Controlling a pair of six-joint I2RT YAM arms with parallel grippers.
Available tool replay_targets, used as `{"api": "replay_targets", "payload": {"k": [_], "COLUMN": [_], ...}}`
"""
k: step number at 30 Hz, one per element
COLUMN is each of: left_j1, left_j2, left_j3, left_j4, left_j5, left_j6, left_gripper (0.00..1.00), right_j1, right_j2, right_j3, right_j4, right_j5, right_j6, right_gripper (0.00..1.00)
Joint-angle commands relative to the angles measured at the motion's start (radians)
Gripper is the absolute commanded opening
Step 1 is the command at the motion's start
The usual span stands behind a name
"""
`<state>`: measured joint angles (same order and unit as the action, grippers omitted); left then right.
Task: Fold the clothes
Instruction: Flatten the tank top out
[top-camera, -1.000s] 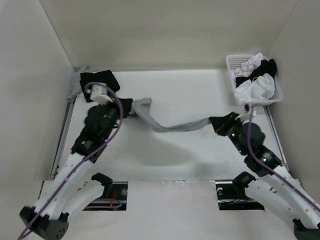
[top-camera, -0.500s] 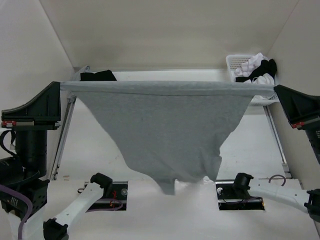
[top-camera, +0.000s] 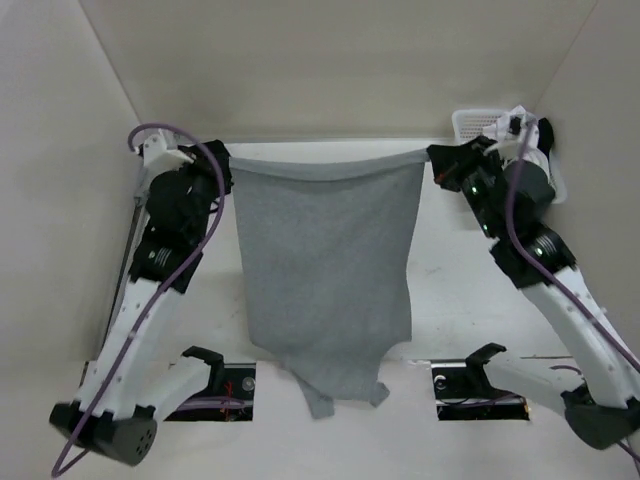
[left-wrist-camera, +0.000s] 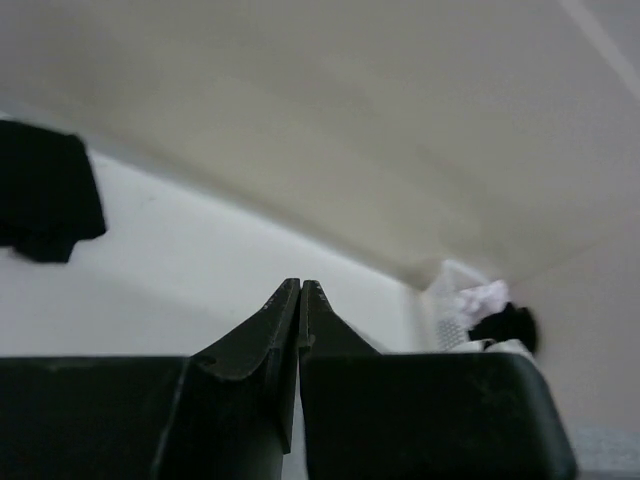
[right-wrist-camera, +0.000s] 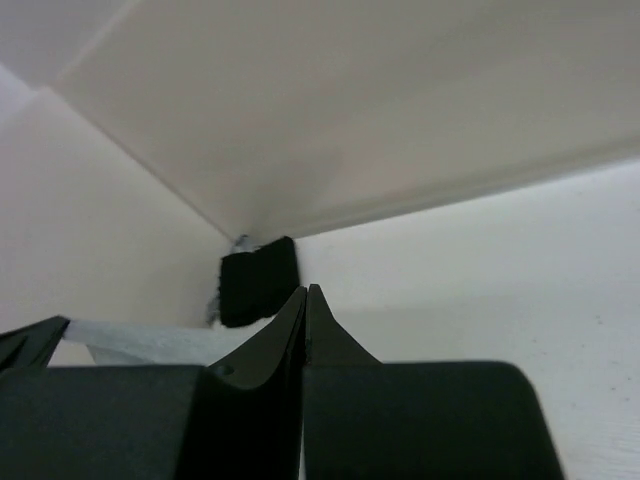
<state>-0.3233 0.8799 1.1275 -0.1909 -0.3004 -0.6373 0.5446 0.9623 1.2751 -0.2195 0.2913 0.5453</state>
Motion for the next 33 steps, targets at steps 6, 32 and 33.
{"api": "replay_targets", "payload": {"k": [6, 32, 33], "left_j1": [0.149, 0.024, 0.019], "left_j2": [0.396, -0.361, -0.416], "left_j3": [0.381, -0.489, -0.544], "left_j4": [0.140, 0.012, -0.034], "left_j5": [0.053, -0.036, -0.028], "left_j6": [-0.030, -0.064, -0.079], "left_gripper": [0.00, 0.00, 0.00], "right_j1": [-0.268, 0.013, 0.046], "right_j2": [0.464, -0.319, -0.357], "right_j3": [0.462, -0.596, -0.664], "right_j4": [0.047, 0.120, 0.102], "right_j5": [-0.305, -0.155, -0.144], "right_j6": [0.114, 0.172, 0.195], "right_gripper": [0.00, 0.00, 0.00]}}
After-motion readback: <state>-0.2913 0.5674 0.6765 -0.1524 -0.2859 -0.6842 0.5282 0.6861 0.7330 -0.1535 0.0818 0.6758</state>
